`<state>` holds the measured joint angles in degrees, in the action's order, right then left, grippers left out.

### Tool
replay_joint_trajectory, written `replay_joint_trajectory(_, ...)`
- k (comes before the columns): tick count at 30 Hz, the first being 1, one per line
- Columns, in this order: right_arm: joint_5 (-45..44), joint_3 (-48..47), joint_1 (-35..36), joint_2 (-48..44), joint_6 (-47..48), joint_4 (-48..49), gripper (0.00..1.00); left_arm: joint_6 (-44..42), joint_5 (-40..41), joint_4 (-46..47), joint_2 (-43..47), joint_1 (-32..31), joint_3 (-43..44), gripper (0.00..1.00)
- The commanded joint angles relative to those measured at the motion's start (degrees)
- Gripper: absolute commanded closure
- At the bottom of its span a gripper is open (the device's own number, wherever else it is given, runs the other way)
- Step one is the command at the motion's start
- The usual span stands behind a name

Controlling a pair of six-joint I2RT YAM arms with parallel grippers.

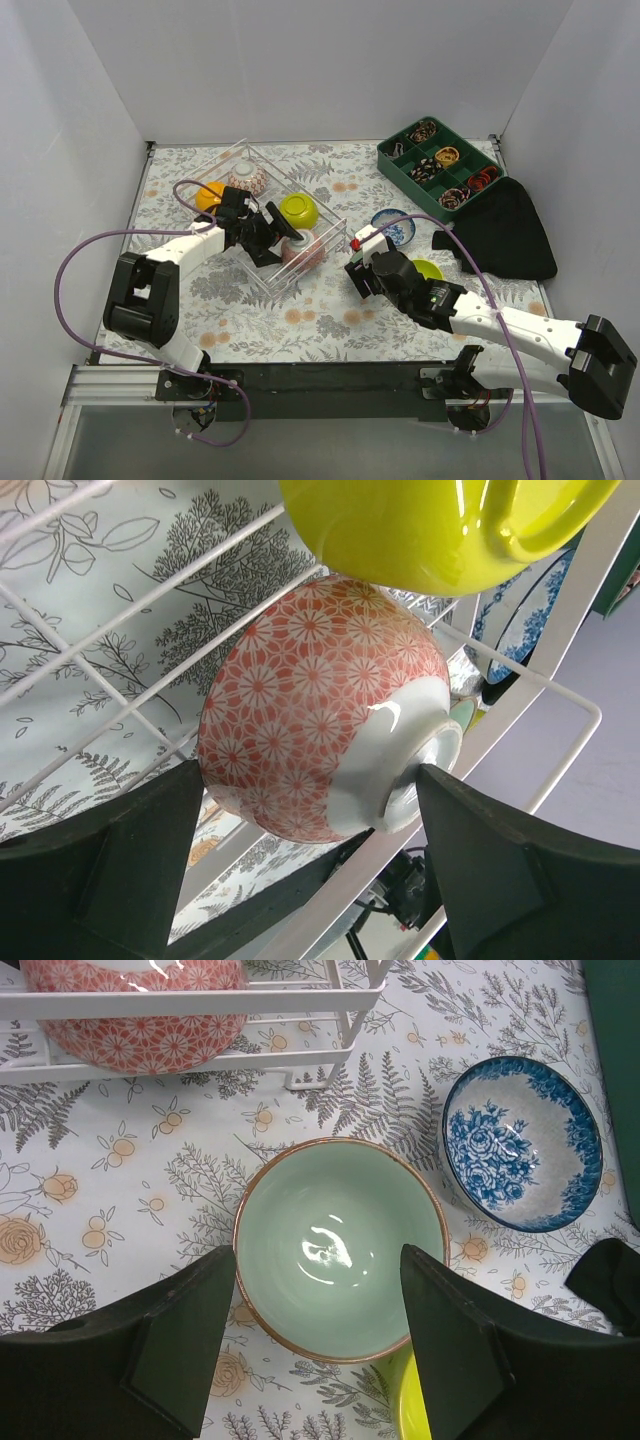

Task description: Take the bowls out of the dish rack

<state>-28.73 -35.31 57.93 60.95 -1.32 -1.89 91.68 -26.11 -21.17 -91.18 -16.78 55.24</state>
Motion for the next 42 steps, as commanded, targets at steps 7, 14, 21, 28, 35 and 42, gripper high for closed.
replay_joint_trajectory(7,-0.27,-0.02,0.34,-0.92,0.27,0.48,0.25,0.6,6.24,-1.42,3.37,-0.36,1.8,0.31)
replay_joint_trajectory(14,-0.01,-0.02,0.34,-0.66,0.18,0.48,0.25,3.58,7.83,0.69,2.41,-0.36,0.13,0.36)
replay_joint_trajectory(21,0.17,0.33,0.34,-1.01,0.0,0.48,0.25,9.65,12.12,6.48,3.72,-0.36,-4.08,0.35)
replay_joint_trajectory(28,0.43,0.68,0.34,-1.71,-0.08,-0.22,0.26,13.52,15.82,13.69,5.3,-0.36,-9.35,0.27)
replay_joint_trajectory(35,0.61,0.33,0.34,-1.53,-0.08,-1.01,0.26,16.16,17.06,19.93,4.69,-0.36,-12.96,0.21)
replay_joint_trajectory(42,0.96,-0.11,0.34,-1.1,0.0,-1.36,0.25,16.78,18.28,24.94,3.55,-0.36,-15.07,0.19)
